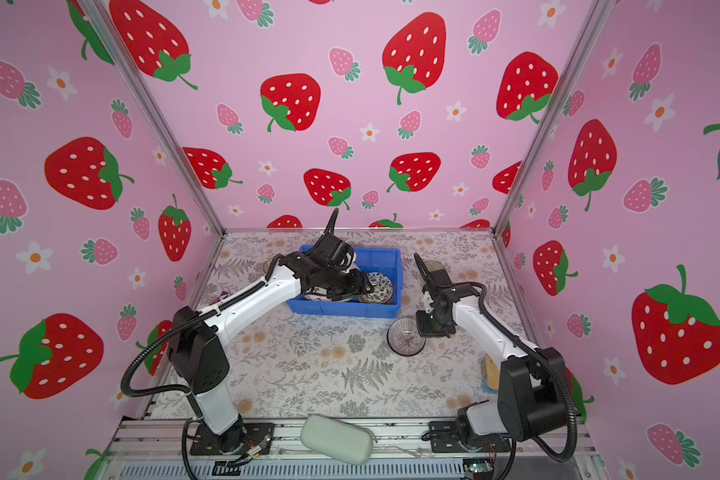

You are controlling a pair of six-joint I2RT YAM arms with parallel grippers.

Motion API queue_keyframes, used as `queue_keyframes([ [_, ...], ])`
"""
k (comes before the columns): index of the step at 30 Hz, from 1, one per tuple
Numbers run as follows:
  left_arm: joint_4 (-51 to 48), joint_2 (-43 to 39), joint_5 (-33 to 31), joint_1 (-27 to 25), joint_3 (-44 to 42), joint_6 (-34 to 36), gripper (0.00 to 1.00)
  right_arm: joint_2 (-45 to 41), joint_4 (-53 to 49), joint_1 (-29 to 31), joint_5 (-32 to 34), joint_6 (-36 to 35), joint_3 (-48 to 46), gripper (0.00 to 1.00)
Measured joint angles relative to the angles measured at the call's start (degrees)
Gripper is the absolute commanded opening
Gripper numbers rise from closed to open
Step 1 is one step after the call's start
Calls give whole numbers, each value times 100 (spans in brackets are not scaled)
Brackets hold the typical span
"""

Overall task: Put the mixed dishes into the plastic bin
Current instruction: 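Grip the purple-striped bowl rim with the right gripper while left moves toward it, then grip the purple-striped bowl with the left gripper and lift it off the blue-floral bowl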

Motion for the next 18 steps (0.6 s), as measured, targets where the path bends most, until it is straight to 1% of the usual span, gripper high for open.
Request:
queue_keyframes([
  [4, 0, -7, -4, -24, 0, 0, 73, 0, 2, 0, -2, 0, -2, 14],
  [12, 0, -7, -4, -48, -11, -2, 73, 0, 125, 0, -46, 2, -94, 21],
  [15, 4, -7, -4, -55, -59, -2, 73, 0, 142, 0, -63, 2, -162, 20],
  [18, 0, -7, -7, -57, -107, -4, 73, 0, 151, 0, -74, 0, -184, 15],
])
